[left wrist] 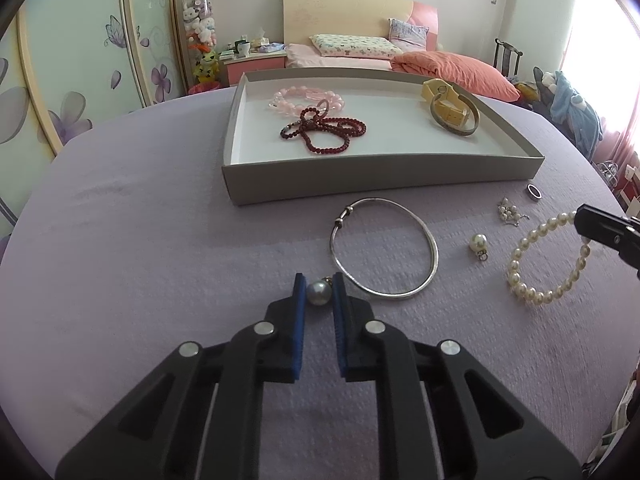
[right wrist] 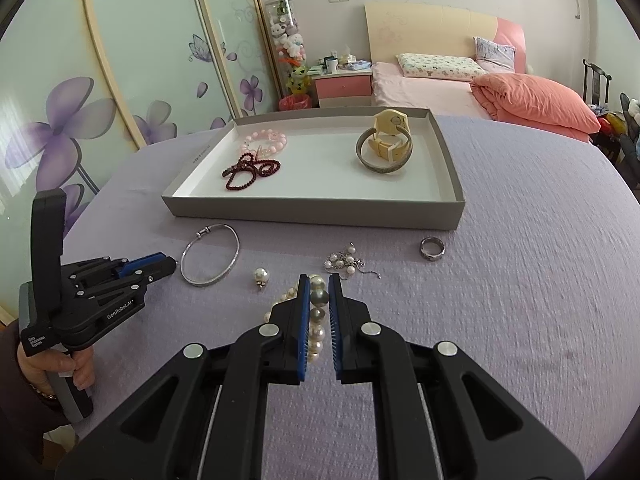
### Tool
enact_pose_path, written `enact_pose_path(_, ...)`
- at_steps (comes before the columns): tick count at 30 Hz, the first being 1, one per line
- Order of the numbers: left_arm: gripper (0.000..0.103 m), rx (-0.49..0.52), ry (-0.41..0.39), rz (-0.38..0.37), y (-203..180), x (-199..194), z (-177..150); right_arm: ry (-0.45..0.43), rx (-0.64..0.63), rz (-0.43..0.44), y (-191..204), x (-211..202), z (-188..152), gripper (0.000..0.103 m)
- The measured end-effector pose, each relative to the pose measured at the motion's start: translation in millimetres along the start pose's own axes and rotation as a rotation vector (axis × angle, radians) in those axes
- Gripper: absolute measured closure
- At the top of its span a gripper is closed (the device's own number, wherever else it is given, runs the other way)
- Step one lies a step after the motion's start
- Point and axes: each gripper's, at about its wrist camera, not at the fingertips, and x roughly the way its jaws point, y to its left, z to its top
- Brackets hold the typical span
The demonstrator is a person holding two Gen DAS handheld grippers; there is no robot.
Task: Organize jewelry
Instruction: 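Carry the pearl bracelet and pearl earring over the grey tray with both grippers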
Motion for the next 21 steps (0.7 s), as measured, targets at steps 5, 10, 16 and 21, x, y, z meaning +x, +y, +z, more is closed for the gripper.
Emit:
enact_pose_path(5, 0.090, -0.008, -0.005, 0.003, 7, -6, -3, -0.026, -0.010, 0.010, 3, -10, 4, 0.094)
enact_pose_path(10, 0.090, -0.020, -0.036, 0.003, 14, -21, -1, -0.057, -0.021, 0.020, 9, -21, 11, 0.093)
enact_pose_path(16, 0.090, -0.029, -0.081, -0.010, 18, -41, 5, -0.084, -0.028, 0.019, 12, -31, 18, 0.094)
enact_pose_path(21, 0.090, -0.034, -0.119, -0.024, 19, -56, 11, -0.113, -0.035, 0.013, 12, -40, 25, 0.094)
